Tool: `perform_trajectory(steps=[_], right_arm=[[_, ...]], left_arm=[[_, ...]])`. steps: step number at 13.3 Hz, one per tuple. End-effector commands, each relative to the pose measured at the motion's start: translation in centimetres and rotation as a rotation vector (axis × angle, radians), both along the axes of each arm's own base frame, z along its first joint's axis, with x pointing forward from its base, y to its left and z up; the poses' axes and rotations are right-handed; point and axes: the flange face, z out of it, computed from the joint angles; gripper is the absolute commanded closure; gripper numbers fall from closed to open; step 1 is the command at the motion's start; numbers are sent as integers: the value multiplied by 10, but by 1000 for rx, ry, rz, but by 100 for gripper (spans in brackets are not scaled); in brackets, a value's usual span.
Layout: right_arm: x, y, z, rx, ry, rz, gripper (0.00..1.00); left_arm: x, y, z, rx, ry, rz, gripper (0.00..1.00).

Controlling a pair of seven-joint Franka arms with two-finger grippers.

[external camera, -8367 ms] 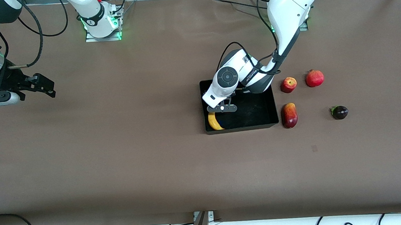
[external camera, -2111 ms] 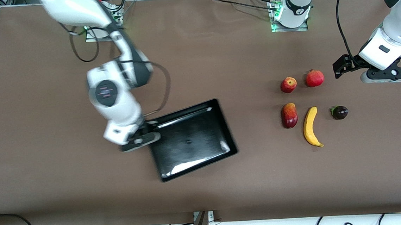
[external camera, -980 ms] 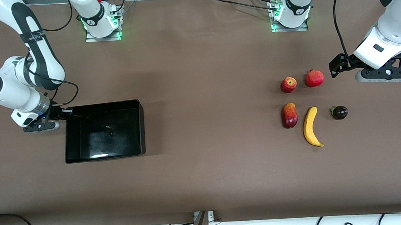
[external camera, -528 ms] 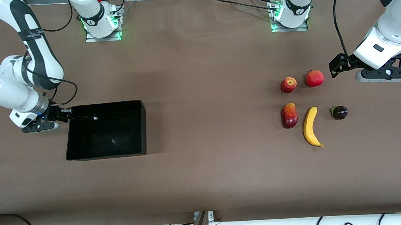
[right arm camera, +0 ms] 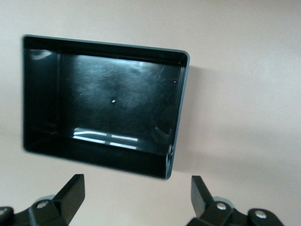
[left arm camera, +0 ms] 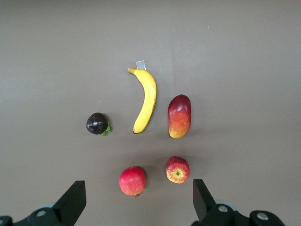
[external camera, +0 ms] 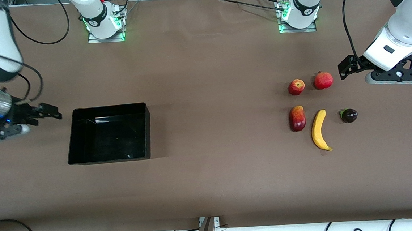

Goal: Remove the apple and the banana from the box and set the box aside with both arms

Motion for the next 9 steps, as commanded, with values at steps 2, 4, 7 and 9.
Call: perform_trajectory(steps=[2, 4, 7, 9], right_arm=[[-44, 36, 75, -56, 1, -1, 0], [-57, 56, 89, -60, 23, -16, 0], [-55, 63, 106, -63, -11, 2, 0], [-53, 61, 108, -68, -7, 3, 0]], left_arm=[[-4, -3, 8, -11, 1, 3, 0], [-4, -1, 8, -11, 1, 6, 0], [-4, -1, 8, -11, 3, 6, 0], [-4, -1, 8, -11, 3, 6, 0]])
